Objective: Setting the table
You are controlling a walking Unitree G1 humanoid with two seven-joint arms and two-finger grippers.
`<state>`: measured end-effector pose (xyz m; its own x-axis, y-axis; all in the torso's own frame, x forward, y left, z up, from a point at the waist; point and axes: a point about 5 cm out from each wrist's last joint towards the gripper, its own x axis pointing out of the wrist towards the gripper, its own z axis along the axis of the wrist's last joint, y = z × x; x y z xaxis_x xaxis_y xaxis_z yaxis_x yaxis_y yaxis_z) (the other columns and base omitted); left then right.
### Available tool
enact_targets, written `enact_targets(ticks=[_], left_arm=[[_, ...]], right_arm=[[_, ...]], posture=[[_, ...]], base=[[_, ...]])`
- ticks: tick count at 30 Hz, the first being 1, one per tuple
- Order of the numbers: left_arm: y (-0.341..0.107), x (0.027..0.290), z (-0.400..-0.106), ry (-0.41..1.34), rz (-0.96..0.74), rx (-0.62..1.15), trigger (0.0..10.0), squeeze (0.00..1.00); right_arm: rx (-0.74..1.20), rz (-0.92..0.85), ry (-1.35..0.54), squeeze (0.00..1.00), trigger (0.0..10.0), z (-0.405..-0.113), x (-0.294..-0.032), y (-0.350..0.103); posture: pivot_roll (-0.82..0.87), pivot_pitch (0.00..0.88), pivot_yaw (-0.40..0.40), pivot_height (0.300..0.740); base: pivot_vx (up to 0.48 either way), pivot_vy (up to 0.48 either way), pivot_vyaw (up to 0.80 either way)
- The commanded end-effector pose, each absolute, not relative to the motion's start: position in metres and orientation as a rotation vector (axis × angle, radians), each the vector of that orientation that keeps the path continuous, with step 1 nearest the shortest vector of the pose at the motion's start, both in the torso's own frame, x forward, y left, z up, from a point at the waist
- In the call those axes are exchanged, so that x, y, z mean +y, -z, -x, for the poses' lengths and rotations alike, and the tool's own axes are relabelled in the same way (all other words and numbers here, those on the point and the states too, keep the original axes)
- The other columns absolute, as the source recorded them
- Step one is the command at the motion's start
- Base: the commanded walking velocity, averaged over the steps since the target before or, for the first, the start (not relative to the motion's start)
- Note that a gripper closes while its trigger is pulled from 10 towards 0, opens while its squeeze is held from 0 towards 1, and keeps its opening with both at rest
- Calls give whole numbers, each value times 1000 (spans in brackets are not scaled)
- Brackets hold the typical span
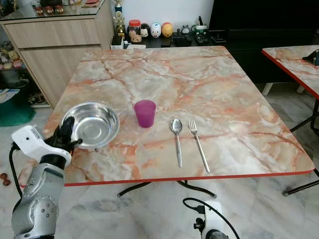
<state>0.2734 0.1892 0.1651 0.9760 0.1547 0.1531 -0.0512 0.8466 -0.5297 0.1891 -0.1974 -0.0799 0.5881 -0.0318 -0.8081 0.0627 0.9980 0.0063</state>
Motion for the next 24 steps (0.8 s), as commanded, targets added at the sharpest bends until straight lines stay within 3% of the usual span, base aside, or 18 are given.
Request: enact_targets(ticks=[1, 14, 24], left_arm=[[-182, 190, -272, -110, 586, -272, 10000, 0], [-190, 188, -274, -86, 593, -298, 10000, 0], [-191, 186, -276, -71, 593, -294, 10000, 0]], right_arm=[[938, -27, 51, 0, 10000, -190, -198, 79], [939, -24, 47, 0, 10000, -191, -199, 79], [942, -28, 38, 0, 10000, -190, -198, 79]], posture=[[-2, 0, -11, 707], [1, 0, -14, 707], [1, 0, -10, 707]], base=[[0, 0, 0], [0, -230, 0], [0, -403, 0]])
